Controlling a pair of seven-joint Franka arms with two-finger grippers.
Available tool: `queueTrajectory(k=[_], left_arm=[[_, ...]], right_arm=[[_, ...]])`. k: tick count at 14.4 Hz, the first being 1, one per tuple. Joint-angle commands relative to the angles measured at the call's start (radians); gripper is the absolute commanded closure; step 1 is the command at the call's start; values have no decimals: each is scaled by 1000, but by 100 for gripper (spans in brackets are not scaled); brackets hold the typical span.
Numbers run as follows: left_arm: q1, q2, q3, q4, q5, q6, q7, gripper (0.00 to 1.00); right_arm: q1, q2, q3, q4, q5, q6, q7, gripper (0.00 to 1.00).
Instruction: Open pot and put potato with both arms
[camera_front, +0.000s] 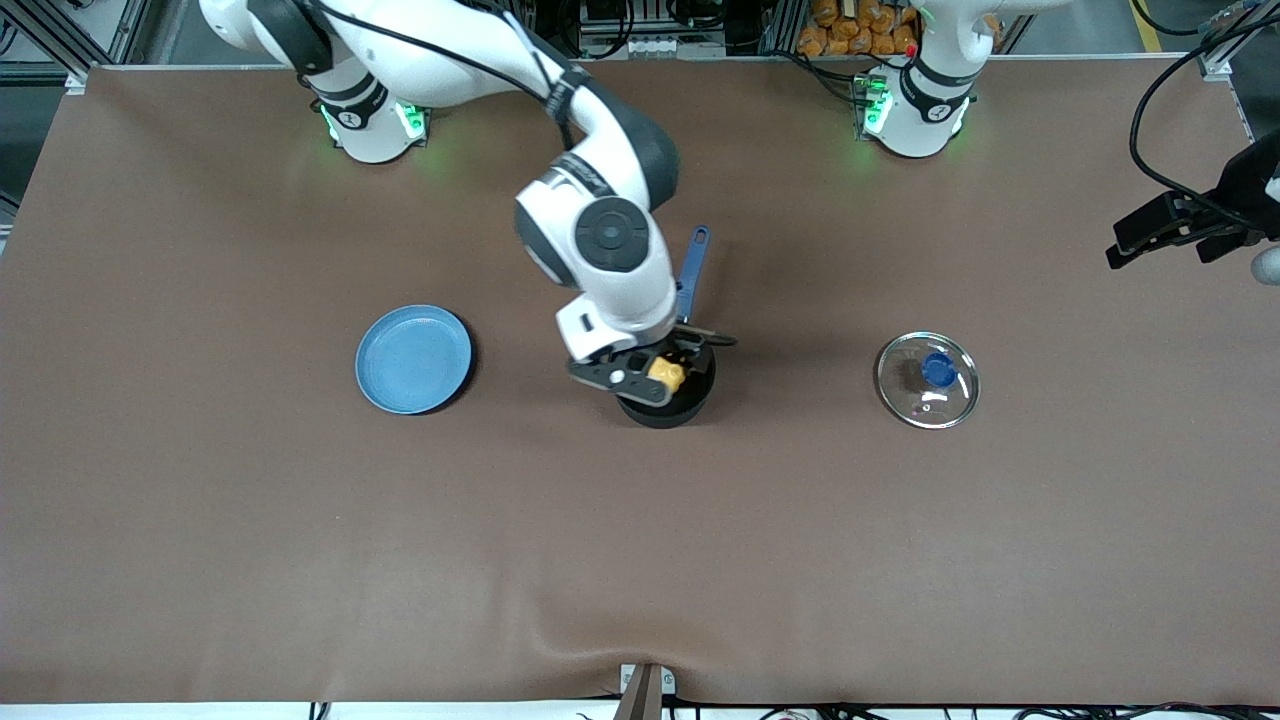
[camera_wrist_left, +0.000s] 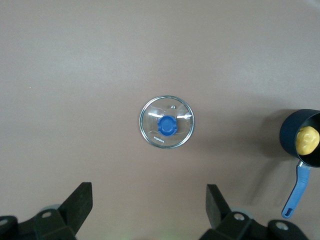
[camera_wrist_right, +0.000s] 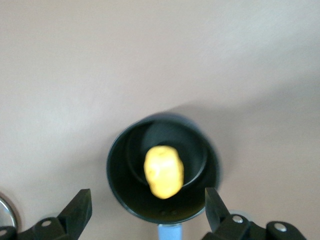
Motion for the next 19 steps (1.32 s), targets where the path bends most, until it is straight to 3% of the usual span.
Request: queueTrajectory(k=[1,3,4,5,9,11,14,19], left_arm=[[-2,1,6,7,-15,-8,20,0],[-2,1,6,7,-15,-8,20,0],[-2,1,6,7,-15,-8,20,0],[-2,1,6,7,-15,-8,20,0],[-4,1,6,7,-15,-8,20,0],[-4,1,6,7,-15,-8,20,0],[-4,1,6,7,-15,-8,20,0],[-4,1,6,7,-15,-8,20,0]], right_arm=[[-191,-76,106,-6,21,-107,-134,0],[-385,-116,263,-9,15,-158,-210,0],[-462,-126,313,-10,14,-195,-237,0],[-503,-129,326,-10,14,-230,-285,0],[-634,-185,317,-16,-8,-360,-499,0],[-674,-227,319,-30,-92,-373,-529,0],[-737,-316,314,-68,-97,-377,-608,0],[-694,-625,100,-418,-86,-270,-814,0]])
